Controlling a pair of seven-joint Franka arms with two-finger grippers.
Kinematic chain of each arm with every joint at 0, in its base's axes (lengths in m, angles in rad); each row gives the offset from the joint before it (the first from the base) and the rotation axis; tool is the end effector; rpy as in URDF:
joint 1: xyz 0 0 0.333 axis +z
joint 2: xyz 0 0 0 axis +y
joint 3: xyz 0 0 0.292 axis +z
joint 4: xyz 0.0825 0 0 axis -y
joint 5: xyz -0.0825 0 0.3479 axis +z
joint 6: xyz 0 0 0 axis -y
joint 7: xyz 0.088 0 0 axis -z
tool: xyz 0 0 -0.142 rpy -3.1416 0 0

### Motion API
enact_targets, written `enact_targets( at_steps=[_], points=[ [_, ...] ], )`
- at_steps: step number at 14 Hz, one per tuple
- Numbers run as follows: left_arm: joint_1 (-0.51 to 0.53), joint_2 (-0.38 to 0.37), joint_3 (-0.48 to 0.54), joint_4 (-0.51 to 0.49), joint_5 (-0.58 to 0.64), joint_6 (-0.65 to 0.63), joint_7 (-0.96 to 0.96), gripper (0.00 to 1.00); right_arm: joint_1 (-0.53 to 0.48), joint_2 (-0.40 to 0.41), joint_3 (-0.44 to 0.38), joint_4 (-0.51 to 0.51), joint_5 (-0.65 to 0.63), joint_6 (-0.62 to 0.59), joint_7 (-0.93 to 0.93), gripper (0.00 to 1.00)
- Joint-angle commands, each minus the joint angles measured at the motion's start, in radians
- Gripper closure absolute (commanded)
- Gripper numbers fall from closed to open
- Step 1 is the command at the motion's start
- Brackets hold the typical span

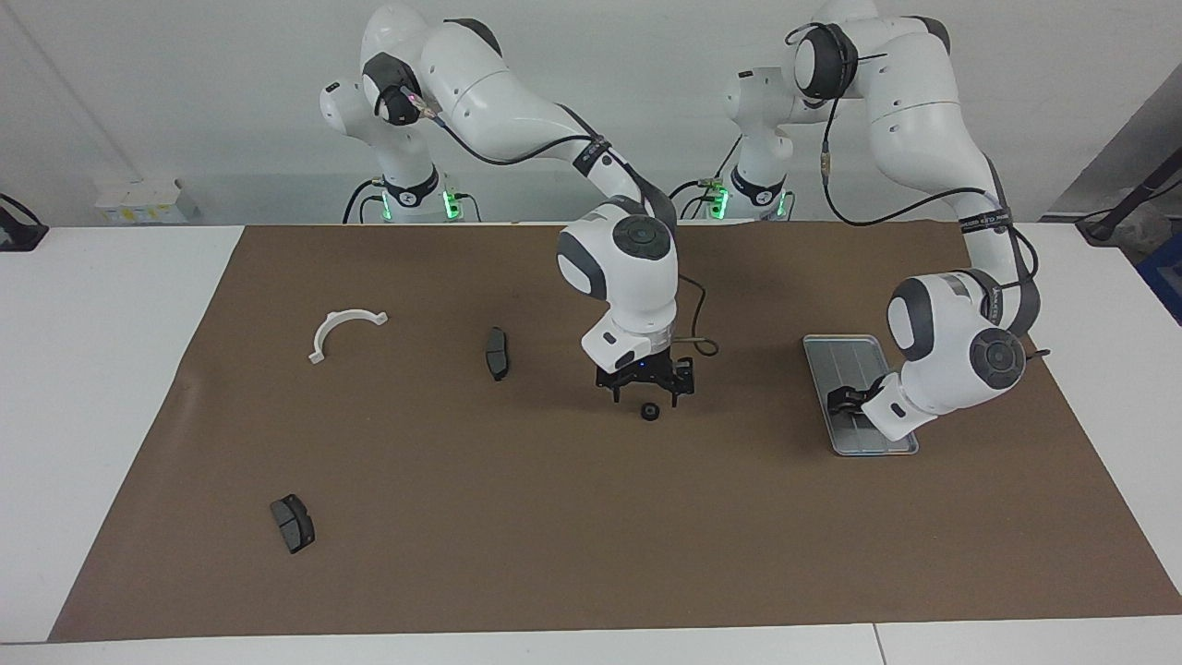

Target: Place bearing gear from tray to pile

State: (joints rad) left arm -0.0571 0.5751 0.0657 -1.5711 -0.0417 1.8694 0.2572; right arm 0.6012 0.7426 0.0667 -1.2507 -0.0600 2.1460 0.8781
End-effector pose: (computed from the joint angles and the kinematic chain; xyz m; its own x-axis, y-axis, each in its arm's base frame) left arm 0.6108 -0.0029 0.2530 0.9357 -0.2349 -0.2632 -0.2247 -0.9720 0.0685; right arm 0.5731 0.4326 0.2987 0.9729 -0.2058 0.1056 -0.1940 -0.9746 -0.1120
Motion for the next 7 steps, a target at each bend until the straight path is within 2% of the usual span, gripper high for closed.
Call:
enact_targets(
  at_steps=[1,6,7],
  points=[
    [0.008,-0.012,-0.007,-0.009,0.016,-0.027,0.01,0.25,0.015,0.04,-0.002,0.039,-0.017,0.011,0.022,0.0],
    [0.007,-0.009,-0.007,-0.001,0.008,-0.009,0.008,0.39,0.022,0.053,-0.002,0.028,-0.047,0.025,0.021,0.01],
    [0.008,-0.011,-0.007,-0.001,0.008,-0.015,0.008,0.42,0.022,0.064,-0.002,0.03,-0.06,0.025,0.021,0.04]
  ],
)
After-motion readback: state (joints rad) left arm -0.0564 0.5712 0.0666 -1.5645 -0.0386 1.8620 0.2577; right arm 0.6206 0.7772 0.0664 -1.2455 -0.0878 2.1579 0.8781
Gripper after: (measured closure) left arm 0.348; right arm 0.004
